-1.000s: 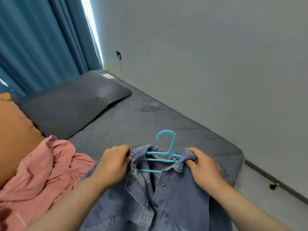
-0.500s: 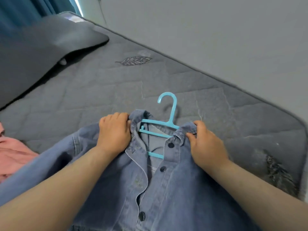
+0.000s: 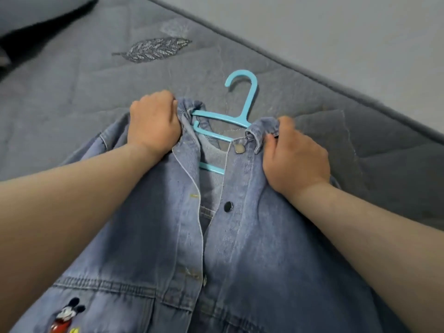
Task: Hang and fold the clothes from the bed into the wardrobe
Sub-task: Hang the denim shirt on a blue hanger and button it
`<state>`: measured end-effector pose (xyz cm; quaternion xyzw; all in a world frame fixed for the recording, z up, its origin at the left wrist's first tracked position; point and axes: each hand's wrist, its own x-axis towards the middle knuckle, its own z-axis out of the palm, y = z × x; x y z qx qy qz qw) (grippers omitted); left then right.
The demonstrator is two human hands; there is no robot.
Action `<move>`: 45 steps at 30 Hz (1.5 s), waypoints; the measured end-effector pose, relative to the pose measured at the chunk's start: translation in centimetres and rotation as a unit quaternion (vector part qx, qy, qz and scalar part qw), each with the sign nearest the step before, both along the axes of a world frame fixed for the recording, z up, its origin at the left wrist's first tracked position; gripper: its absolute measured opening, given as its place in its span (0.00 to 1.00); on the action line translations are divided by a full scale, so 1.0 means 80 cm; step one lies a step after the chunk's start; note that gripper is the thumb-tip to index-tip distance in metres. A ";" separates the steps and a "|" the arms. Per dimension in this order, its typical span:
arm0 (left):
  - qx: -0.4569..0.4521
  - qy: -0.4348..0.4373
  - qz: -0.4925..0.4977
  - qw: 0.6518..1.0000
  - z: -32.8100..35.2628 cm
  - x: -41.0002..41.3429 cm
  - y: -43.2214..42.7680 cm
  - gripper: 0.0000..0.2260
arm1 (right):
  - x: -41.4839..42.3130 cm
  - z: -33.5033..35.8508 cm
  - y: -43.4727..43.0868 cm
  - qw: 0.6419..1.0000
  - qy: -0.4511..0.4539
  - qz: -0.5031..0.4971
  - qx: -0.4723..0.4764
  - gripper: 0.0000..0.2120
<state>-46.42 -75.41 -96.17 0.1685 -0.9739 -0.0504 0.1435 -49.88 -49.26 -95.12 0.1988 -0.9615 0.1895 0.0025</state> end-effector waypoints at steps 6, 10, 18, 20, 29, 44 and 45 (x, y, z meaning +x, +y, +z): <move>0.008 -0.024 -0.003 1.000 0.007 -0.004 0.001 0.11 | 0.000 0.002 -0.003 1.000 0.006 -0.003 0.013 0.16; 0.003 -0.019 -0.004 1.000 0.004 -0.004 0.001 0.11 | 0.000 0.003 -0.003 1.000 0.008 -0.010 0.011 0.15; 0.013 -0.002 0.007 1.000 0.004 0.000 0.001 0.12 | 0.006 0.003 -0.007 0.999 0.035 -0.032 0.003 0.19; 0.053 0.010 0.007 0.999 0.009 0.003 0.001 0.14 | 0.025 0.015 -0.001 0.996 0.076 -0.046 -0.024 0.24; 0.329 0.161 -0.078 0.927 0.078 0.239 0.110 0.08 | 0.297 0.051 0.043 0.981 0.028 0.030 -0.188 0.09; 0.388 0.053 -0.058 0.919 0.036 0.296 0.144 0.05 | 0.282 0.050 0.000 0.996 -0.073 0.049 -0.010 0.08; 0.401 0.053 -0.070 0.912 0.031 0.297 0.142 0.06 | 0.283 0.046 -0.004 0.997 -0.066 0.039 -0.029 0.06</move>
